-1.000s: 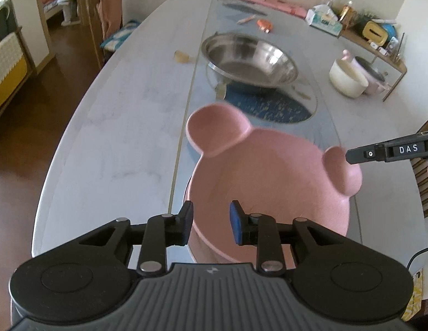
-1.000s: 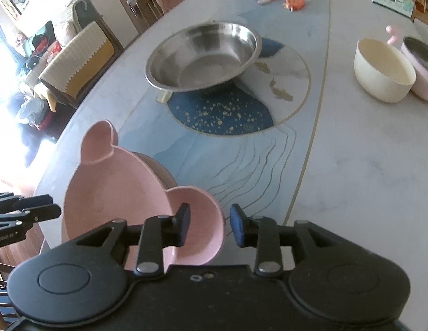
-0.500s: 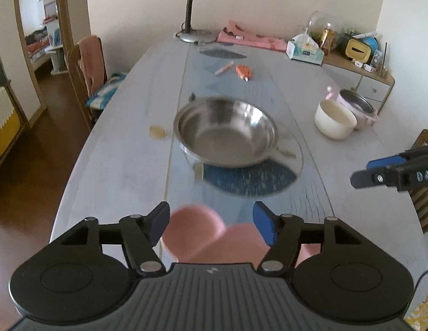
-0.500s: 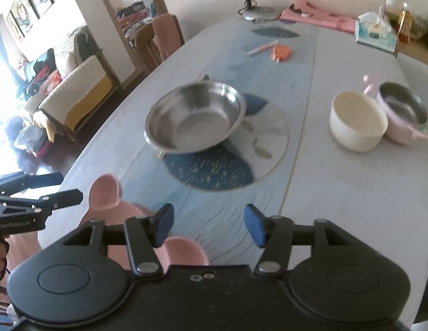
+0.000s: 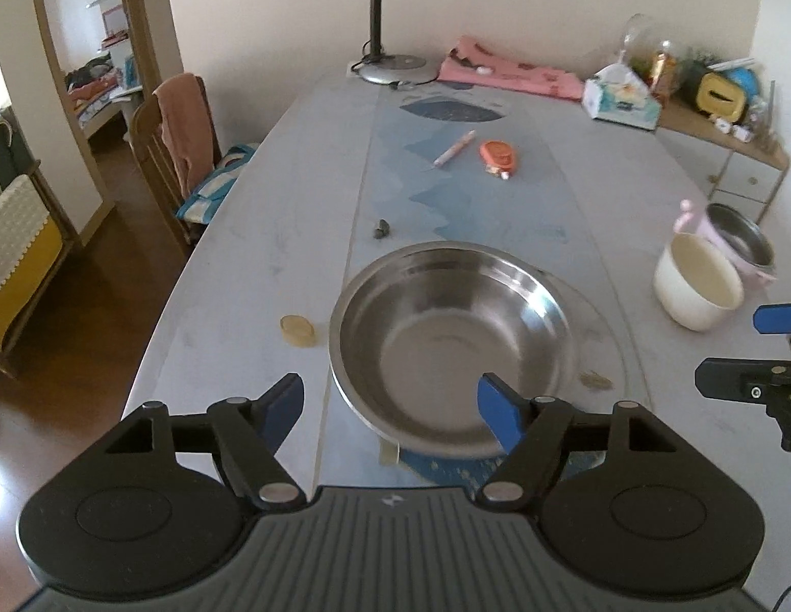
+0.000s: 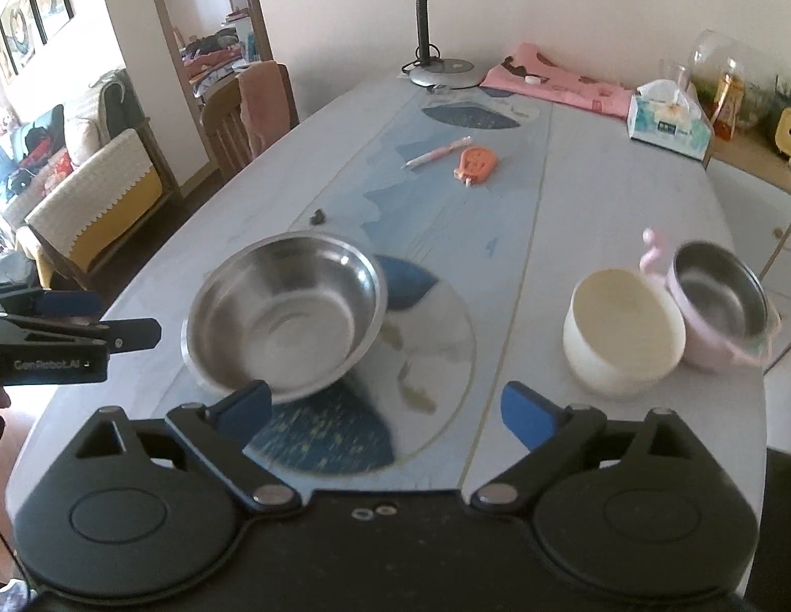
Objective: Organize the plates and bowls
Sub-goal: 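Move both grippers to the rim of the large stainless steel bowl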
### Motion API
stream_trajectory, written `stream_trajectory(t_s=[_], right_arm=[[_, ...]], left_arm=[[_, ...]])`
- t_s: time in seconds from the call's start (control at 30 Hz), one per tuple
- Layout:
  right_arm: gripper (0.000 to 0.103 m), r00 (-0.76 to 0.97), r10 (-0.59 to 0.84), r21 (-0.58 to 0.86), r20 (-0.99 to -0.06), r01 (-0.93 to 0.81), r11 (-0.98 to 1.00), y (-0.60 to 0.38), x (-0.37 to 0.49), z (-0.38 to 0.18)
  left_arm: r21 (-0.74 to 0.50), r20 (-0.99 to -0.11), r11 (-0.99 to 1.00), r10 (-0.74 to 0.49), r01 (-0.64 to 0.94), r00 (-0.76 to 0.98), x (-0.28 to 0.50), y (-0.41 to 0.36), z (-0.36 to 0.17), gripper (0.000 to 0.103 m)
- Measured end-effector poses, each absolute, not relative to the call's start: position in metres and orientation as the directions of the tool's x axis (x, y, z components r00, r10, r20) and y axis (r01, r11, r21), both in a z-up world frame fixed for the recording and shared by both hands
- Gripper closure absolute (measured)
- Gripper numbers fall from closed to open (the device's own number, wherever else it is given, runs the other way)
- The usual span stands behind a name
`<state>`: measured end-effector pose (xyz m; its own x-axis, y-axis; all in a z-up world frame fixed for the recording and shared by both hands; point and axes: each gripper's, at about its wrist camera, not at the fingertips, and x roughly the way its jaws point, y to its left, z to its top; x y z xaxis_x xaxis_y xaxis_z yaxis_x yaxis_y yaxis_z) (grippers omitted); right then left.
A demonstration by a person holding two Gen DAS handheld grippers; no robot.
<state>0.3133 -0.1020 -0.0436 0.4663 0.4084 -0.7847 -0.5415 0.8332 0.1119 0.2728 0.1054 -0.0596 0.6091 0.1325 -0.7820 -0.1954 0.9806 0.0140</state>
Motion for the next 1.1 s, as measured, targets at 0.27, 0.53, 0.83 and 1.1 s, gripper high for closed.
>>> stream_trajectory(t_s=[0.27, 0.53, 0.83, 1.1], right_arm=[[0.005, 0.415, 0.401, 0.134, -0.816, -0.540, 0.831, -0.082, 0.359, -0.069], [0.009, 0.359, 0.370, 0.130, -0.857, -0.544, 0.829, -0.059, 0.387, -0.101], [0.027, 0.322, 0.362, 0.125, -0.875, -0.572, 0.811, -0.041, 0.398, -0.120], [0.055, 0.316, 0.365, 0.127, -0.875, -0.579, 0.805, -0.035, 0.399, -0.121]], left_arm=[[0.066, -0.821, 0.966, 0.194, -0.249, 0.537, 0.318, 0.112, -0.087, 0.028], [0.086, -0.853, 0.949, 0.227, -0.302, 0.471, 0.350, 0.120, -0.113, 0.028], [0.079, -0.876, 0.936, 0.229, -0.343, 0.424, 0.365, 0.130, -0.133, 0.040], [0.037, -0.894, 0.919, 0.207, -0.393, 0.398, 0.367, 0.144, -0.138, 0.063]])
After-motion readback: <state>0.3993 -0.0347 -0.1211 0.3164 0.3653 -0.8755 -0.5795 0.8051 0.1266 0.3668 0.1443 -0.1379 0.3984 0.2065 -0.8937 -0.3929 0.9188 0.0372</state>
